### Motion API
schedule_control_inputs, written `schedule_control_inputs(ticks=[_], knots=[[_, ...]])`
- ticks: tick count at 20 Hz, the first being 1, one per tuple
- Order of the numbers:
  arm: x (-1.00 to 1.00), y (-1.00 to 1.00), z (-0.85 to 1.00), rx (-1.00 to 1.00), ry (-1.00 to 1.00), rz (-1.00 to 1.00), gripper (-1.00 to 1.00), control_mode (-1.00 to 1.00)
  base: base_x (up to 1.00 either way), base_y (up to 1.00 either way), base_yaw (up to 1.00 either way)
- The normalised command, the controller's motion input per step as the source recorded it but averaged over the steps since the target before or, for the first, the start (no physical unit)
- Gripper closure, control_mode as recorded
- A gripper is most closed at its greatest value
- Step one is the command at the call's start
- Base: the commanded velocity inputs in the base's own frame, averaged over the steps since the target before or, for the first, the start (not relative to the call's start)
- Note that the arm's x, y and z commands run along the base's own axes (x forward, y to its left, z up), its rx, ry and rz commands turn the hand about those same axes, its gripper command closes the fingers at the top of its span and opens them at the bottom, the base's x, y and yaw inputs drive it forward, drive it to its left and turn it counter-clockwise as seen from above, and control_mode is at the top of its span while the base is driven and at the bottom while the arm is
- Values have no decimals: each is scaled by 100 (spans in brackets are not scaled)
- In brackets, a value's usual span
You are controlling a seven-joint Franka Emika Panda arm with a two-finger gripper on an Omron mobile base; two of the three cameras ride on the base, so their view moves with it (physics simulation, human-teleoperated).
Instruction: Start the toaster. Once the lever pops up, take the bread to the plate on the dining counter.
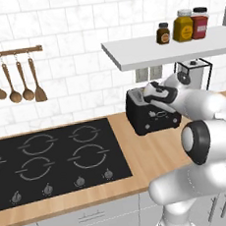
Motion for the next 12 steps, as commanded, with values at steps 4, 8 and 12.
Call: schedule_control_inputs(ticks=[4,8,12], knots=[[15,0,0,0,0,0,-100,-100,0,0,0],[18,0,0,0,0,0,-100,-100,0,0,0],[21,0,-1,0,0,0,-100,-100,0,0,0]])
